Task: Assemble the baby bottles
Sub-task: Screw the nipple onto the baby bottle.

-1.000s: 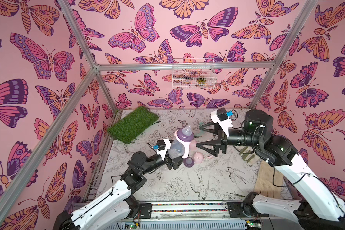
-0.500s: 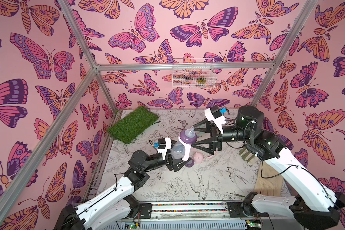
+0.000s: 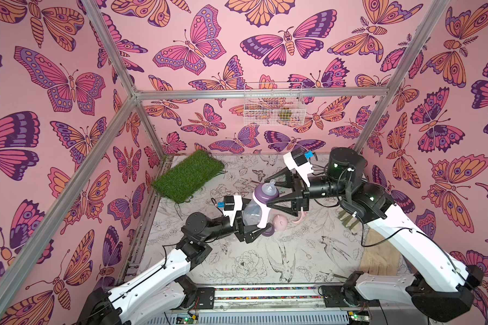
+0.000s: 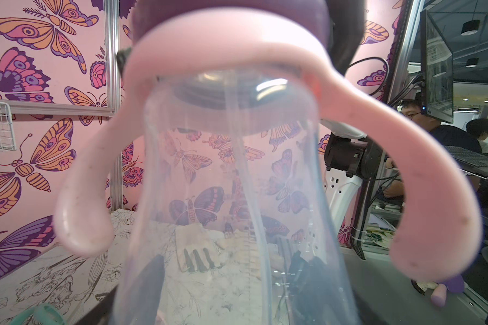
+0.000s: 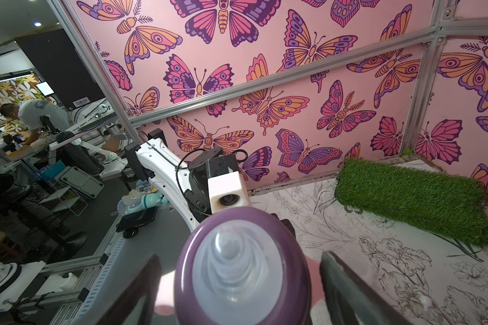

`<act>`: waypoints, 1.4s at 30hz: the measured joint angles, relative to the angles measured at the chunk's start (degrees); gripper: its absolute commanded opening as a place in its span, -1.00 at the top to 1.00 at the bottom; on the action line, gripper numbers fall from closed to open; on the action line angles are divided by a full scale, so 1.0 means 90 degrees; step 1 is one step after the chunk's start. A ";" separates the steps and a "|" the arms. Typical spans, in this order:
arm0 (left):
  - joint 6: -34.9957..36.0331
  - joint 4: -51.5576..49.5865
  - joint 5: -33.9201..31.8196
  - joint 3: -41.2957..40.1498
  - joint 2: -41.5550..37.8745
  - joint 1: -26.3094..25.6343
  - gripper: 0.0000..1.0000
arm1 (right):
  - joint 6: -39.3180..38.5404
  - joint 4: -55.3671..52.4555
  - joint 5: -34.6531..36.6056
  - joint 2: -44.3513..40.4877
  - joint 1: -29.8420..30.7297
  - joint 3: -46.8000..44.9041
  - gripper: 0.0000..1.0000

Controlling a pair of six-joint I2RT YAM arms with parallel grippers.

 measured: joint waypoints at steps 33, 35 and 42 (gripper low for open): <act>0.1681 -0.1394 -0.1987 0.0002 -0.0522 -0.0083 1.00 | 0.0889 0.0044 0.2103 0.0104 0.0627 -0.0146 0.85; 0.1940 -0.1503 -0.2407 0.0002 -0.0534 -0.0131 1.00 | 0.1069 0.0092 0.2433 0.0177 0.0702 -0.0136 1.00; 0.2659 -0.1651 -0.4053 0.0002 -0.0447 -0.0525 1.00 | 0.1671 0.0180 0.3383 0.0464 0.0916 -0.0012 1.00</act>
